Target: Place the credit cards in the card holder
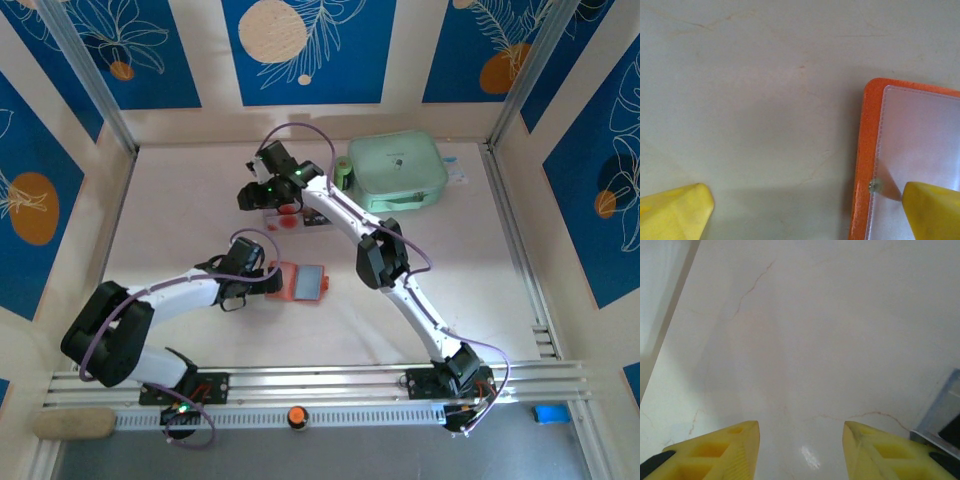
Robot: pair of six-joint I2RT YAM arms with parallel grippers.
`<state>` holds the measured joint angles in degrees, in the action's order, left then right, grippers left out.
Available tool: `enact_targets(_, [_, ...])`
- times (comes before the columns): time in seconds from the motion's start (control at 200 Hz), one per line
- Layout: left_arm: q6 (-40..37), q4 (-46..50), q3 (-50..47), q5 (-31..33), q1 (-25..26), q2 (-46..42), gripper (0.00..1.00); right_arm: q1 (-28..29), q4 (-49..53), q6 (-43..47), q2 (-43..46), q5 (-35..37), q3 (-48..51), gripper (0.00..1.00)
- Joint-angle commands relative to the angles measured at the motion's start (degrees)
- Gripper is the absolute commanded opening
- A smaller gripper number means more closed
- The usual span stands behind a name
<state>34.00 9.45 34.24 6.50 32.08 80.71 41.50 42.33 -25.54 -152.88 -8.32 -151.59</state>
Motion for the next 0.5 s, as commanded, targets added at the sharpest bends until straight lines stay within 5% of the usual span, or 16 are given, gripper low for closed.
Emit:
enact_targets(0.0, [-0.1, 5.9, -2.1, 0.1, 0.0, 1.1, 1.00, 0.5, -1.3, -0.3, -1.6, 2.2, -2.3, 0.48])
enact_targets(0.495, [0.0, 5.8, -2.2, 0.0, 0.0, 1.1, 1.00, 0.9, 2.3, -2.2, -1.8, 15.0, -2.1, 0.48])
